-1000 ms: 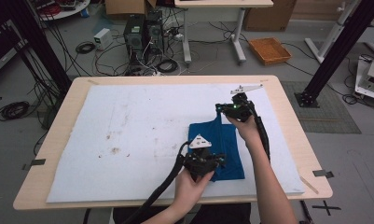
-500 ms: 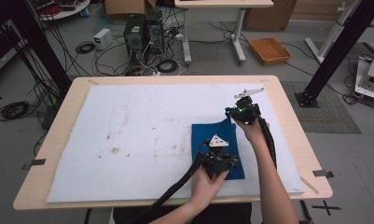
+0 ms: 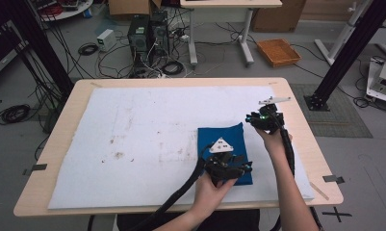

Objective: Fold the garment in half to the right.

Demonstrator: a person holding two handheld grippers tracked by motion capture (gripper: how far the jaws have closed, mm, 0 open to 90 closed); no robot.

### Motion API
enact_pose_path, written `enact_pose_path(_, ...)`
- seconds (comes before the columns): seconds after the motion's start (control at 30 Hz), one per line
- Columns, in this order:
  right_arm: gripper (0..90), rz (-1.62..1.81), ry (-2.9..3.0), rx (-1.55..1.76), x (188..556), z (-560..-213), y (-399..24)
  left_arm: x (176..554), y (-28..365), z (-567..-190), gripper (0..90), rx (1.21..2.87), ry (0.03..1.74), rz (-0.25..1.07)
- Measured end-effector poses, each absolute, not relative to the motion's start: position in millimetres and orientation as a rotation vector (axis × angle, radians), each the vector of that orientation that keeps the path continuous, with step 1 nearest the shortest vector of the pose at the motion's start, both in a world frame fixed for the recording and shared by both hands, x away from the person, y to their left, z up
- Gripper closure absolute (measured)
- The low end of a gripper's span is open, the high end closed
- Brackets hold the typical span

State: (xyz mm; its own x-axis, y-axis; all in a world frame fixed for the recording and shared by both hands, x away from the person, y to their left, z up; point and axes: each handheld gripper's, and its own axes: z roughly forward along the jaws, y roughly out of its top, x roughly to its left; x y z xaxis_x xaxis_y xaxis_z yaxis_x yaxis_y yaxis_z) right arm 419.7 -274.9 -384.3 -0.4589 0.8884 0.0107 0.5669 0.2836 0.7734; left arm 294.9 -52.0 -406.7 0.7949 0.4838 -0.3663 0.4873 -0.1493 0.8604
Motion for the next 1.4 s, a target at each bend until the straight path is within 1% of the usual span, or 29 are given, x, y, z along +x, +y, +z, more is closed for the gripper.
enact_pose_path(0.03, 68.3, 1.042, 2.119, 1.306, 412, -383, -278, 294, -45, -402, 56.6, 1.771, 0.750, 0.016)
enact_pose_path(0.2, 66.1, 1.150, 2.079, 1.278, 363, -388, -288, 294, 2, -383, 54.0, 1.737, 0.749, 0.119)
enact_pose_path(0.4, 64.6, 1.266, 2.121, 1.320, 310, -409, -288, 291, 68, -370, 52.3, 1.704, 0.780, 0.292)
enact_pose_path(0.53, 65.7, 1.302, 2.143, 1.374, 284, -425, -283, 290, 108, -369, 52.1, 1.675, 0.836, 0.336)
enact_pose_path(0.67, 71.8, 1.257, 2.191, 1.398, 279, -435, -277, 288, 135, -374, 52.1, 1.662, 0.887, 0.350)
enact_pose_path(0.7, 75.6, 1.242, 2.200, 1.406, 279, -437, -277, 287, 139, -376, 52.1, 1.661, 0.899, 0.352)
enact_pose_path(0.77, 86.4, 1.226, 2.210, 1.407, 279, -440, -278, 287, 145, -379, 52.1, 1.667, 0.908, 0.352)
enact_pose_path(0.8, 90.0, 1.218, 2.205, 1.403, 278, -441, -279, 286, 147, -380, 52.1, 1.669, 0.913, 0.354)
enact_pose_path(1.03, 90.0, 1.187, 2.203, 1.421, 269, -440, -286, 285, 155, -383, 52.0, 1.673, 0.926, 0.353)
enact_pose_path(1.07, 89.3, 1.183, 2.197, 1.425, 269, -441, -287, 285, 156, -383, 52.1, 1.671, 0.925, 0.354)
enact_pose_path(1.13, 79.3, 1.186, 2.175, 1.434, 270, -441, -289, 285, 158, -383, 52.1, 1.674, 0.927, 0.356)
enact_pose_path(1.23, 73.8, 1.208, 2.140, 1.439, 277, -435, -292, 287, 163, -384, 52.0, 1.675, 0.923, 0.365)
enact_pose_path(1.27, 73.5, 1.214, 2.128, 1.434, 281, -432, -293, 287, 165, -384, 51.7, 1.674, 0.922, 0.373)
enact_pose_path(1.37, 65.2, 1.248, 2.089, 1.412, 294, -422, -295, 292, 173, -383, 48.9, 1.697, 0.897, 0.394)
enact_pose_path(1.4, 61.8, 1.271, 2.079, 1.402, 299, -419, -295, 294, 177, -383, 46.5, 1.703, 0.883, 0.396)
